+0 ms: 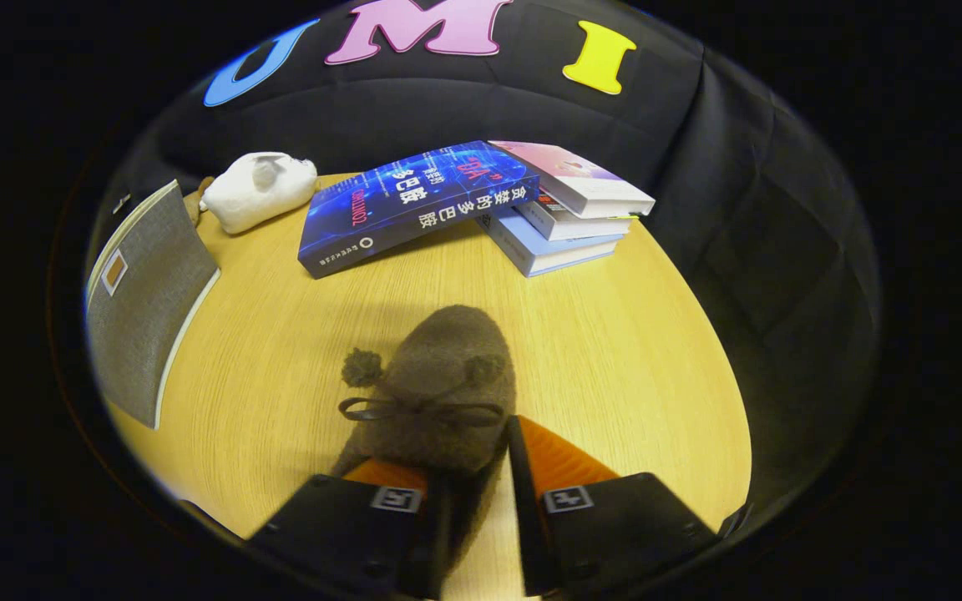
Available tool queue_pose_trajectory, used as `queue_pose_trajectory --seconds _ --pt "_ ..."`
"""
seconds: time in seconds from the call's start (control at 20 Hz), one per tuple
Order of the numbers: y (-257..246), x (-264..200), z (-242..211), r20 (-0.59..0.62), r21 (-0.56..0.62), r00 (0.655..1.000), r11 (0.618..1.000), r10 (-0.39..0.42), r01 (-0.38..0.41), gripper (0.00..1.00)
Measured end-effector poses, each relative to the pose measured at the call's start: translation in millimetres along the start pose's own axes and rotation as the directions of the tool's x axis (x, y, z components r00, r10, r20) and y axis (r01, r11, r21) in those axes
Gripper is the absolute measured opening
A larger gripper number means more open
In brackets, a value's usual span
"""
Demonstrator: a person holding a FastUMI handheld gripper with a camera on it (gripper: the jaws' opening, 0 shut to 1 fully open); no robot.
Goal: Open the storage box then place both shoes into the box .Put the left shoe in first, then the right shoe, with the right side of both shoes facing outward in a uniform manner.
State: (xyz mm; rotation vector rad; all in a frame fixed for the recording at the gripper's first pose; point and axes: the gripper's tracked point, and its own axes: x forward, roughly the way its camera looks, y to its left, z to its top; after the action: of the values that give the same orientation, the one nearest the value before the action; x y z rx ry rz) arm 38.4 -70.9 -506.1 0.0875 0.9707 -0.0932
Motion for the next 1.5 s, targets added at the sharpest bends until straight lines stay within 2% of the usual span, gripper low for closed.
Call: queue_pose_trajectory --seconds 0.1,0.15,0.35,0.45,0.6,0.75,1.05,1.35,1.5 --pt "-8 -2 2 0.006 0.026 0.999 0.999 -0.042 0.042 0.09" --pt "-5 -6 1 0.002 0.055 1.000 0.998 -0.028 0.027 0.06" --pt "0 -33 17 0.028 0.135 1.000 0.991 0.007 -0.011 0.06" --pt "8 -55 41 0.067 0.178 0.998 0.984 0.021 -0.033 0.06" --pt "33 -94 90 0.153 0.162 0.987 0.984 0.048 -0.073 0.06" --pt "80 -124 134 0.195 0.176 0.973 0.971 0.125 -0.161 0.06" --pt "193 -164 190 0.232 0.128 0.945 0.956 0.229 -0.263 0.06" --pt "296 -176 205 0.195 0.116 0.941 0.946 0.276 -0.301 0.06" --pt "335 -163 192 0.146 0.113 0.957 0.957 0.251 -0.269 0.06"
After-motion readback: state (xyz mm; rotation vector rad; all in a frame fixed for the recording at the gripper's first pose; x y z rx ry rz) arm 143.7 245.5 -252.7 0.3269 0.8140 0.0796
